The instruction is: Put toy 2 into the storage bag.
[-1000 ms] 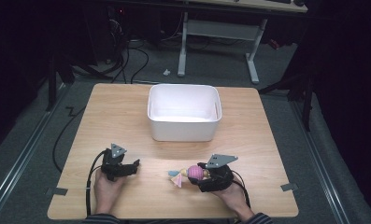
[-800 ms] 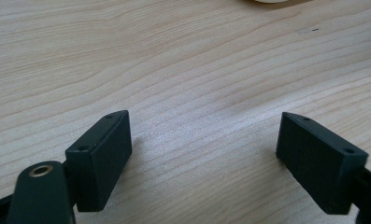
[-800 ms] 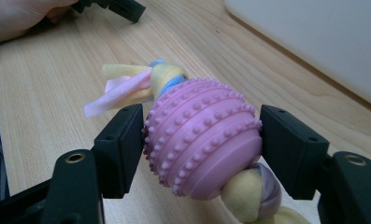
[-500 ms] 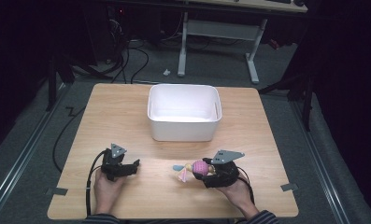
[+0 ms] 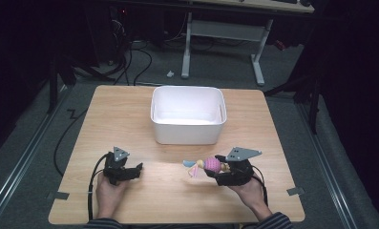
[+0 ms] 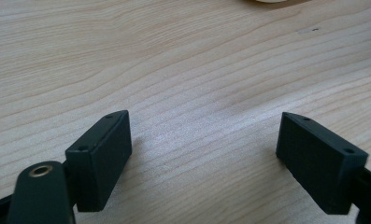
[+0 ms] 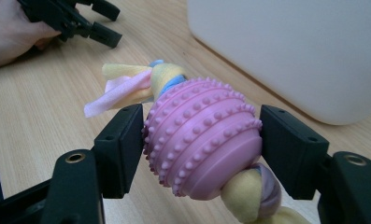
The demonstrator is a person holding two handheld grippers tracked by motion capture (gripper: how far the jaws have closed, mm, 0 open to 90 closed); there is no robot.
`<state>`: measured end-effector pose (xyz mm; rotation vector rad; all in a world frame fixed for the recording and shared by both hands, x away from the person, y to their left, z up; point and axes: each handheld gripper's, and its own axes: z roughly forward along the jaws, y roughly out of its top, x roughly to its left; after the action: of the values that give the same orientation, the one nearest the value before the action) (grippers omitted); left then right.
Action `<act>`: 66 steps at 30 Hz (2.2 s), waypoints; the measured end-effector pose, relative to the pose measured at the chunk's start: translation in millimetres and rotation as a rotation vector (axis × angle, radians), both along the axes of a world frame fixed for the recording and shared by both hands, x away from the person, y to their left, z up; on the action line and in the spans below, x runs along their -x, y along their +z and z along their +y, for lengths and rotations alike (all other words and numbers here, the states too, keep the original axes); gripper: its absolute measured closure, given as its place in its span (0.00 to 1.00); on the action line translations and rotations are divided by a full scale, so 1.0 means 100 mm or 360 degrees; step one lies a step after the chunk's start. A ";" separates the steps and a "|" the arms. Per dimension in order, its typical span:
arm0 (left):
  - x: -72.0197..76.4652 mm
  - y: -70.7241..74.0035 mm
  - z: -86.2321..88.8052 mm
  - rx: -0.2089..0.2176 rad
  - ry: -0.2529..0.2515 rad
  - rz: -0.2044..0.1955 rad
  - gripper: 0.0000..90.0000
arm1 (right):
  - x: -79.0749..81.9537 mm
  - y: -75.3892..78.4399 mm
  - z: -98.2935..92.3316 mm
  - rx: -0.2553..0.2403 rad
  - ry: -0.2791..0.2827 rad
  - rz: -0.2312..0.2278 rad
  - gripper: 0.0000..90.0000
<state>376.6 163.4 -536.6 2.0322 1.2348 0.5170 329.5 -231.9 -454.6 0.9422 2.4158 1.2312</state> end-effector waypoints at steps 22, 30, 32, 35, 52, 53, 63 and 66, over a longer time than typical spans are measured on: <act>0.00 0.00 0.00 0.0000 0.0000 0.0000 0.21 | -0.09 0.40 -0.25 0.0006 -0.0085 -0.0118 0.37; 0.00 0.00 0.00 0.0000 0.0000 0.0000 0.21 | -0.14 0.56 -0.28 -0.0014 -0.0090 -0.0152 0.37; 0.00 0.00 0.00 0.0000 0.0000 0.0000 0.21 | -0.15 0.60 -0.29 -0.0009 -0.0104 -0.0157 0.37; 0.00 0.00 0.00 0.0000 0.0000 0.0000 0.21 | -0.18 0.68 -0.29 -0.0009 -0.0119 -0.0191 0.37; 0.00 0.00 0.00 0.0005 0.0000 0.0001 0.21 | -0.41 1.06 -0.23 0.0011 -0.0135 -0.0269 0.37; 0.00 0.00 0.00 0.0003 0.0001 0.0001 0.21 | -0.42 1.07 -0.23 0.0014 -0.0133 -0.0272 0.37; 0.00 0.00 0.00 -0.0001 -0.0006 0.0000 0.21 | -0.63 1.20 -0.17 -0.0003 -0.0142 -0.0247 0.37; 0.00 0.00 0.00 -0.0004 -0.0010 0.0000 0.21 | -0.71 1.20 -0.14 -0.0001 -0.0142 -0.0237 0.37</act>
<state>376.8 163.3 -536.5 2.0376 1.2281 0.5156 400.8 -246.1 -334.2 0.9139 2.2348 1.2248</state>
